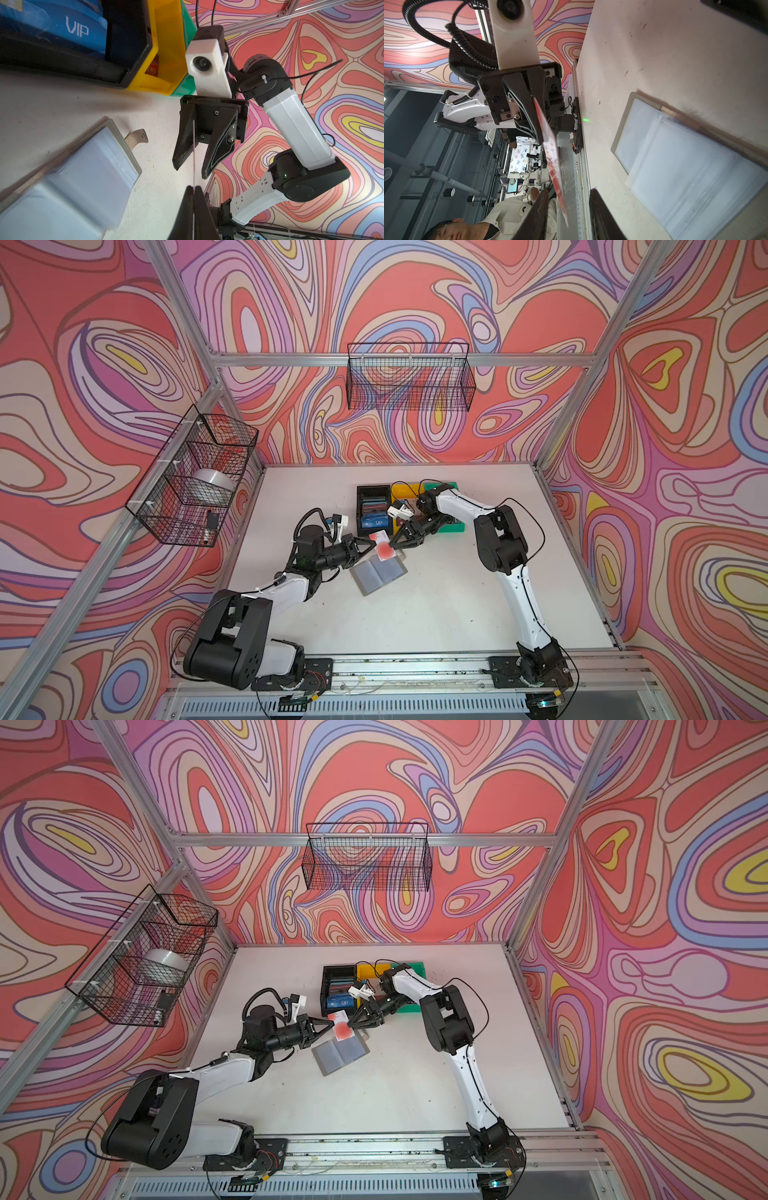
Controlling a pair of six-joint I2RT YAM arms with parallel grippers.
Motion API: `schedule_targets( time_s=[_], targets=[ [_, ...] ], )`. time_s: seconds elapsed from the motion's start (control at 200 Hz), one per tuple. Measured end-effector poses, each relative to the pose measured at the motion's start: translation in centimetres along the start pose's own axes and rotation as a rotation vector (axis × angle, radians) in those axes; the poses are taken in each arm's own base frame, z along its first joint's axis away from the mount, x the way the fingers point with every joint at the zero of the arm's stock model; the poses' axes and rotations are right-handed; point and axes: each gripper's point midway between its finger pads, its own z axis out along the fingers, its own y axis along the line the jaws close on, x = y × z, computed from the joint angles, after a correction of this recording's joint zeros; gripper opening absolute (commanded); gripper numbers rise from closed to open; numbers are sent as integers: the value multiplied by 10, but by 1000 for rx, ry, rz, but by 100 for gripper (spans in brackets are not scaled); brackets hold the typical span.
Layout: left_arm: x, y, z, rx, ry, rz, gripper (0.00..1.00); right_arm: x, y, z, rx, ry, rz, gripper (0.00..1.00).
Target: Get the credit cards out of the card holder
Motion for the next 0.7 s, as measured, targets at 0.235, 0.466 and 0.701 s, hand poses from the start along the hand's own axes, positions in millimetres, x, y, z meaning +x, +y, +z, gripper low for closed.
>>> schedule_targets(
  time_s=[0.235, 0.466, 0.701],
  targets=[
    [4, 9, 9, -11, 15, -29, 7, -1, 0, 0, 1, -1, 4, 22],
    [2, 8, 9, -4, 7, -20, 12, -1, 2, 0, 2, -2, 0, 11],
    [2, 13, 12, -9, 13, -31, 17, -2, 9, -2, 14, 0, -20, 1]
  ],
)
